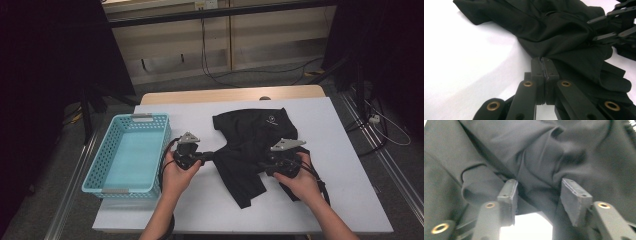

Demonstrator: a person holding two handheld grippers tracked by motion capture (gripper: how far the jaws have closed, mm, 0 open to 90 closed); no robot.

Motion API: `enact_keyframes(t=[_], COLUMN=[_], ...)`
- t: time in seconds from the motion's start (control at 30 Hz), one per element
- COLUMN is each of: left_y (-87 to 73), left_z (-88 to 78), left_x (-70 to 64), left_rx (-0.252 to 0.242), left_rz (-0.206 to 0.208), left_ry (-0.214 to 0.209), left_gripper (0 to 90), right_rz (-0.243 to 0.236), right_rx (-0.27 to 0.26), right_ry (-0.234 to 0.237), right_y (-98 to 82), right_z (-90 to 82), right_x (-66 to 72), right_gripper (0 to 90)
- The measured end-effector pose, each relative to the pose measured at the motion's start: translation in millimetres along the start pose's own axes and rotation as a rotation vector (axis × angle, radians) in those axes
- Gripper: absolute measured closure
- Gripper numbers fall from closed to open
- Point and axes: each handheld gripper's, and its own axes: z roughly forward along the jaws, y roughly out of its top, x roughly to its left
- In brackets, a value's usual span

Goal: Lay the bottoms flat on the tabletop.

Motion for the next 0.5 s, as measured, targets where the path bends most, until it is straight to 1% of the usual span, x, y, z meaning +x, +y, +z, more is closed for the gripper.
enact_keyframes(t=[0.07,0.13,0.2,0.27,0.3,0.4,0.5], left_y=[0.3,-0.1,-0.5,-0.4,-0.3,-0.4,-1.1], left_z=[0.4,2.2,4.3,6.0,6.7,9.1,12.4], left_x=[-1.2,-2.4,-4.0,-5.8,-7.0,-10.7,-14.4], left_rx=[0.008,0.012,0.017,0.022,0.024,0.031,0.034], left_rz=[0.004,0.014,0.018,0.024,0.030,0.042,0.041], left_ry=[-0.006,-0.012,-0.018,-0.025,-0.032,-0.041,-0.061], left_gripper=[89.4,89.3,89.3,89.2,89.2,89.1,89.1], right_rz=[-0.015,-0.037,-0.045,-0.037,-0.033,-0.023,0.021], right_rx=[0.011,0.018,0.027,0.022,0.015,-0.015,-0.066], right_ry=[0.003,-0.010,-0.010,-0.015,-0.007,-0.015,-0.028], right_y=[0.1,0.1,-0.5,-0.6,-0.3,1.3,3.1], right_z=[2.3,3.4,4.2,3.4,2.4,-4.3,-17.3], right_x=[1.6,1.9,0.4,-1.6,-2.9,-8.4,-19.3], right_gripper=[57.2,62.4,71.9,83.3,86.4,87.5,87.6])
